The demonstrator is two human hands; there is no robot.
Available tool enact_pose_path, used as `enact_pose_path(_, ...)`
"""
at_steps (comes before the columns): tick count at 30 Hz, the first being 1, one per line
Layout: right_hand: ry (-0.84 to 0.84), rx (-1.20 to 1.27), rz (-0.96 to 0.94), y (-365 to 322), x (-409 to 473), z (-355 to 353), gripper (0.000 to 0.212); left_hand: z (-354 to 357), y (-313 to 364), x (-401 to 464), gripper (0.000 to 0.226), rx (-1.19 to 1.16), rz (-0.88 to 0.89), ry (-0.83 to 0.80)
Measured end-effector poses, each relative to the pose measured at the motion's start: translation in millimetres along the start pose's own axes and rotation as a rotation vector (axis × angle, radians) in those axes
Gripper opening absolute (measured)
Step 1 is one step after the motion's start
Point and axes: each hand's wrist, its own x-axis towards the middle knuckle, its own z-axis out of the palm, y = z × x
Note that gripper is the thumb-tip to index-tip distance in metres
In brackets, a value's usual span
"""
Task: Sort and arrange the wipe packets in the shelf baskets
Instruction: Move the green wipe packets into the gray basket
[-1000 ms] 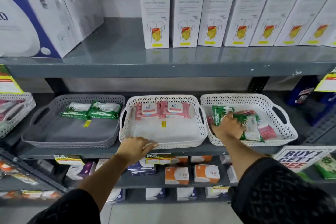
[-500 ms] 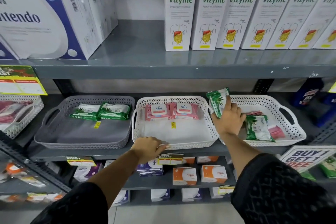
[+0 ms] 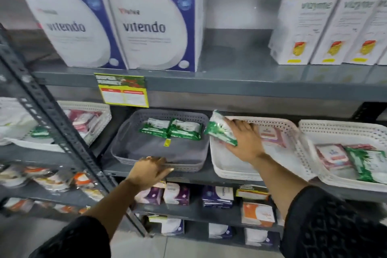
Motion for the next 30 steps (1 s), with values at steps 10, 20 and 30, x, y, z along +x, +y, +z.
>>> enact_pose_path(10,-0.150,0.082,-0.322,-146.8,85.1,59.5,0.066,-19.3,-92.4,-23.1,0.056,0.184,-0.233,-0.238)
enact_pose_path(20,-0.265,0.142,-0.332,-211.7,121.3,109.2,0.046,-4.3,-94.8,-25.8,0.039,0.105,-0.255,-0.226)
enact_pose_path(30,-0.214,0.213,-0.415,-191.4,109.5,96.8,0.033,-15.6,-86.7,-21.1,0.046,0.057,-0.224,-0.315)
